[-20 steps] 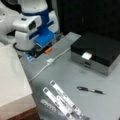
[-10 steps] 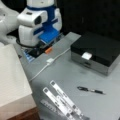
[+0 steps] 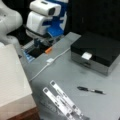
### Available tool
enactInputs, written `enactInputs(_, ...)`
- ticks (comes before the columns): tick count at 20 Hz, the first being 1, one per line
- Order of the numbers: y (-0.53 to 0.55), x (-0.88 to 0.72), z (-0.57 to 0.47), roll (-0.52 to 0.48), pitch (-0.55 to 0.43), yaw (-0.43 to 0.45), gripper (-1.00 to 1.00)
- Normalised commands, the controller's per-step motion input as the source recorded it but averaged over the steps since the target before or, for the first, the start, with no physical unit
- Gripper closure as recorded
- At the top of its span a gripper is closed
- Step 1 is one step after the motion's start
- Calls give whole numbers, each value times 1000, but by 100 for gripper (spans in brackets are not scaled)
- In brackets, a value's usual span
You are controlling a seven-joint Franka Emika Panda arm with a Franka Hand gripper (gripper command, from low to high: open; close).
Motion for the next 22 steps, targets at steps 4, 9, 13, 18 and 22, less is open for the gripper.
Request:
enactInputs(4, -45, 307, 181, -591, 427, -61, -100)
enactInputs(9, -90, 214, 111, -569, 363, -7, -100)
enactInputs(13, -125, 110, 52, -466, 289, 3, -100)
enactInputs(18, -165, 17, -24, -396, 202, 59, -100)
enactInputs(22, -251, -111, -22, -346, 164, 125, -100)
